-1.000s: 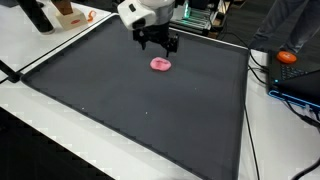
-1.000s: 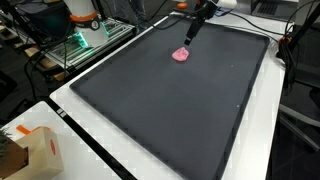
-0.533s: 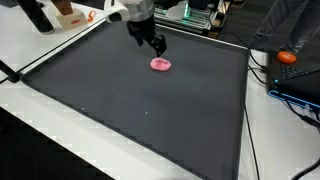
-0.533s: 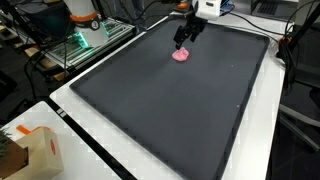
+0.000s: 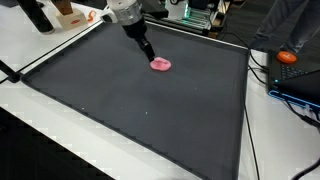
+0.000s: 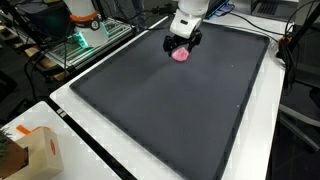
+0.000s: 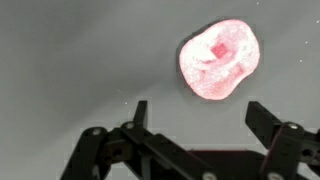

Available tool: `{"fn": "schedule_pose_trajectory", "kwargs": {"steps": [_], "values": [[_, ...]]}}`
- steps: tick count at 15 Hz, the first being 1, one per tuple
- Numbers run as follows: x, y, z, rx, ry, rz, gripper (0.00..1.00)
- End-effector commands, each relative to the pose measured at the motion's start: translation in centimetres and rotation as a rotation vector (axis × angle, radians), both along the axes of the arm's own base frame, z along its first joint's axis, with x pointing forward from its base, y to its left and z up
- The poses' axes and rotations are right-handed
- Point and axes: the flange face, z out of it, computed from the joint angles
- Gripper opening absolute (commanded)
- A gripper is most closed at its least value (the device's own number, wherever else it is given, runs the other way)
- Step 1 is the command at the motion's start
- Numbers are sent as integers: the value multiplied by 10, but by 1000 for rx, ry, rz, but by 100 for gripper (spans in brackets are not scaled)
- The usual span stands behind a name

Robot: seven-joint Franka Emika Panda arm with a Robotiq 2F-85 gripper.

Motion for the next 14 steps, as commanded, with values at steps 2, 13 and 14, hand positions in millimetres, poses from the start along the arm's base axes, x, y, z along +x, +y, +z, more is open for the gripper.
{"fn": "schedule_pose_trajectory", "kwargs": {"steps": [2,13,14], "values": [[-24,-24,-13,38,-6,-247,100],[-54,-56,-33,134,62,-803,100],[-56,-59,-34,147,60,-852,100]]}}
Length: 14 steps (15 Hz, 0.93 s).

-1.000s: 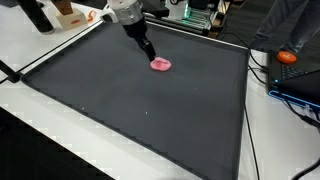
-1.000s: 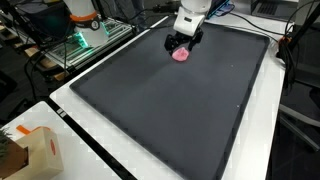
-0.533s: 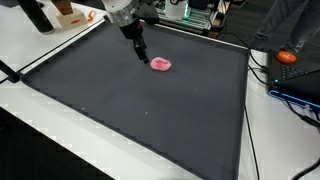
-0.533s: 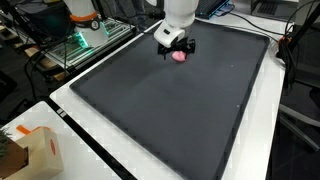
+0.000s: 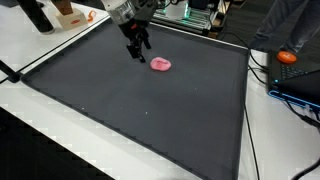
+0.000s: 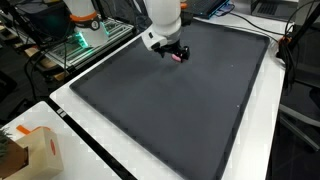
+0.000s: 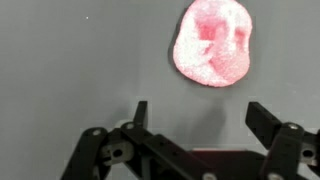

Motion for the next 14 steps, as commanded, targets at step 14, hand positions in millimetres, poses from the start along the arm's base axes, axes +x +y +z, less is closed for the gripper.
{"fn": "schedule_pose_trajectory", "kwargs": {"steps": [14], "values": [[-34,-10,-15,69,16,-258,100]]}}
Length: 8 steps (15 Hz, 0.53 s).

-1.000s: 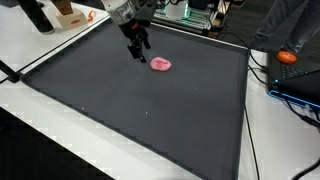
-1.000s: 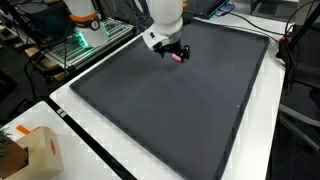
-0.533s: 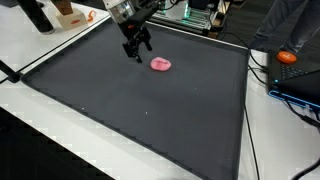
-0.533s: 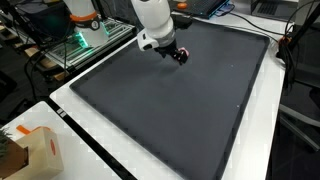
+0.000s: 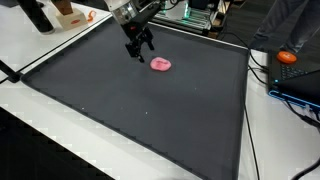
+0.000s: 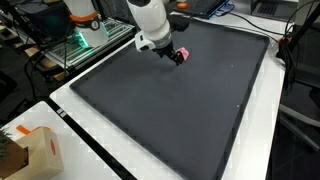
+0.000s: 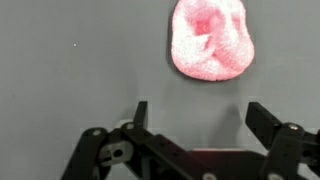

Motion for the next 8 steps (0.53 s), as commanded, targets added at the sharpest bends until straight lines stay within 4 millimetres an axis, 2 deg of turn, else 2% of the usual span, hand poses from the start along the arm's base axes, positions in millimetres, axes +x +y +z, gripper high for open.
{"fn": "schedule_pose_trajectory", "kwargs": {"steps": [1,8], "values": [[-8,2,3,15,-1,-19,100],[-2,9,14,6,-15,-6,100]]}}
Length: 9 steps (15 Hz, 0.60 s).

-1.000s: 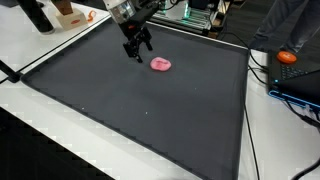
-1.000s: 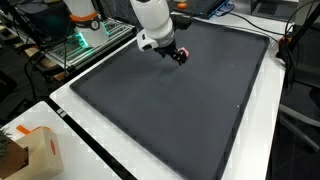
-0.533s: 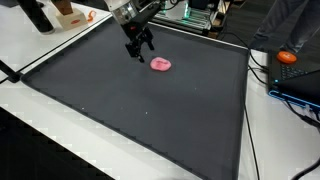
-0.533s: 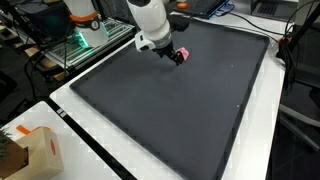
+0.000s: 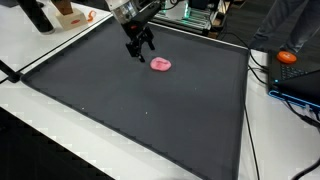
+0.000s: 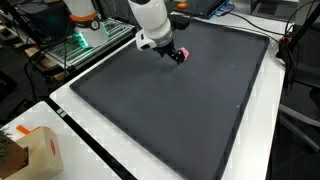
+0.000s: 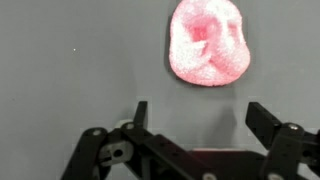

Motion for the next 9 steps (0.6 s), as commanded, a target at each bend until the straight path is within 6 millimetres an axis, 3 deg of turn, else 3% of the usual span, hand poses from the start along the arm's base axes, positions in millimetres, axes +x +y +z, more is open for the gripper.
{"fn": "schedule_pose_trajectory", "kwargs": {"steps": [1,9], "values": [[-2,7,13,1,-12,-6,100],[15,30,46,-51,-61,78,100]]}}
